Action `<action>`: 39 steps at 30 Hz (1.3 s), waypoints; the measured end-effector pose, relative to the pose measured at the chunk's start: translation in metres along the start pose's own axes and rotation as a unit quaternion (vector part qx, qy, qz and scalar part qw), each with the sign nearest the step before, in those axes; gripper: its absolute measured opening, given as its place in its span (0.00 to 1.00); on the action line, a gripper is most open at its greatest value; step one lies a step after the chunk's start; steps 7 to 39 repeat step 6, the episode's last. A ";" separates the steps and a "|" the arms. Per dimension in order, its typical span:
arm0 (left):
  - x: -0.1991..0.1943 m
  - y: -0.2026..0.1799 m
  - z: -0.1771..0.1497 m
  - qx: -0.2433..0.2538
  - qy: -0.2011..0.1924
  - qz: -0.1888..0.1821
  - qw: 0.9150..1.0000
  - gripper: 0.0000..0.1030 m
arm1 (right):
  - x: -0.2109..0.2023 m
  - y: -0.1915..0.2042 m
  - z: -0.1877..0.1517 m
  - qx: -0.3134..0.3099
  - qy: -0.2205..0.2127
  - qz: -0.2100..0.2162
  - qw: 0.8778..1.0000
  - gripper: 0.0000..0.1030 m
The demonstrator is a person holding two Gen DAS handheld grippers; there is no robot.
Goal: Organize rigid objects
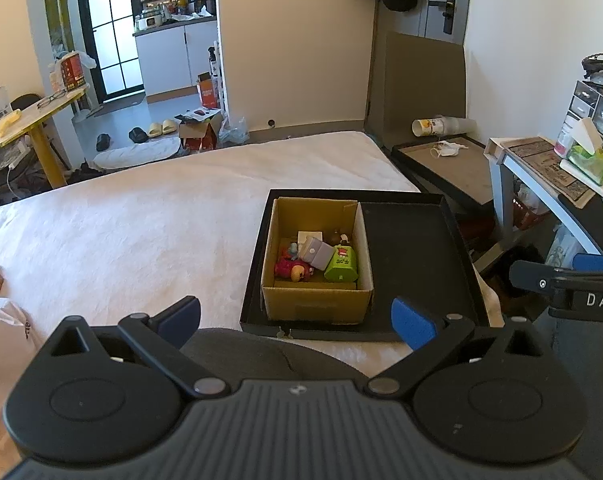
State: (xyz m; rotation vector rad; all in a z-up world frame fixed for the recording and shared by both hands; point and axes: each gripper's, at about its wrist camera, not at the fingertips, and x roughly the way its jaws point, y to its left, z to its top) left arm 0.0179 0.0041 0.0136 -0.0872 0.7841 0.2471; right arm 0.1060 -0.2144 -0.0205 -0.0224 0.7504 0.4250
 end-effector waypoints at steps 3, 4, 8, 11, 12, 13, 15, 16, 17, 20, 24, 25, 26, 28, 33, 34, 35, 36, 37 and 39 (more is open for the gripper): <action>-0.002 -0.002 -0.001 0.001 -0.007 -0.002 1.000 0.98 | 0.000 0.000 0.000 -0.001 0.000 0.000 1.000 1.00; -0.003 -0.002 -0.002 0.002 -0.009 -0.003 1.000 0.98 | 0.000 0.000 0.000 0.000 0.000 0.000 1.000 1.00; -0.003 -0.004 -0.003 0.005 -0.010 -0.005 1.000 0.98 | 0.001 0.000 0.000 0.000 0.001 0.001 1.000 1.00; -0.003 -0.004 -0.003 0.005 -0.010 -0.005 1.000 0.98 | 0.001 0.000 0.000 0.000 0.001 0.001 1.000 1.00; -0.003 -0.004 -0.003 0.005 -0.010 -0.005 1.000 0.98 | 0.001 0.000 0.000 0.000 0.001 0.001 1.000 1.00; -0.003 -0.004 -0.003 0.005 -0.010 -0.005 1.000 0.98 | 0.001 0.000 0.000 0.000 0.001 0.001 1.000 1.00; -0.003 -0.004 -0.003 0.005 -0.010 -0.005 1.000 0.98 | 0.001 0.000 0.000 0.000 0.001 0.001 1.000 1.00; -0.003 -0.004 -0.003 0.005 -0.010 -0.005 1.000 0.98 | 0.001 0.000 0.000 0.000 0.001 0.001 1.000 1.00; -0.003 -0.004 -0.003 0.005 -0.010 -0.005 1.000 0.98 | 0.001 0.000 0.000 0.000 0.001 0.001 1.000 1.00; -0.003 -0.004 -0.003 0.005 -0.010 -0.005 1.000 0.98 | 0.001 0.000 0.000 0.000 0.001 0.001 1.000 1.00; -0.003 -0.004 -0.003 0.005 -0.010 -0.005 1.000 0.98 | 0.001 0.000 0.000 0.000 0.001 0.001 1.000 1.00; -0.003 -0.004 -0.003 0.005 -0.010 -0.005 1.000 0.98 | 0.001 0.000 0.000 0.000 0.001 0.001 1.000 1.00; -0.003 -0.004 -0.003 0.005 -0.010 -0.005 1.000 0.98 | 0.001 0.000 0.000 0.000 0.001 0.001 1.000 1.00; -0.003 -0.004 -0.003 0.005 -0.010 -0.005 1.000 0.98 | 0.001 0.000 0.000 0.000 0.001 0.001 1.000 1.00; -0.003 -0.004 -0.003 0.005 -0.010 -0.005 1.000 0.98 | 0.001 0.000 0.000 0.000 0.001 0.001 1.000 1.00; -0.003 -0.004 -0.003 0.005 -0.010 -0.005 1.000 0.98 | 0.001 0.000 0.000 0.000 0.001 0.001 1.000 1.00; -0.003 -0.004 -0.003 0.005 -0.010 -0.005 1.000 0.98 | 0.001 0.000 0.000 0.000 0.001 0.001 1.000 1.00; -0.003 -0.004 -0.003 0.005 -0.010 -0.005 1.000 0.98 | 0.001 0.000 0.000 0.000 0.001 0.001 1.000 1.00; -0.003 -0.004 -0.003 0.005 -0.010 -0.005 1.000 0.98 | 0.001 0.000 0.000 0.000 0.001 0.001 1.000 1.00; -0.003 -0.004 -0.003 0.005 -0.010 -0.005 1.000 0.98 | 0.001 0.000 0.000 0.000 0.001 0.001 1.000 1.00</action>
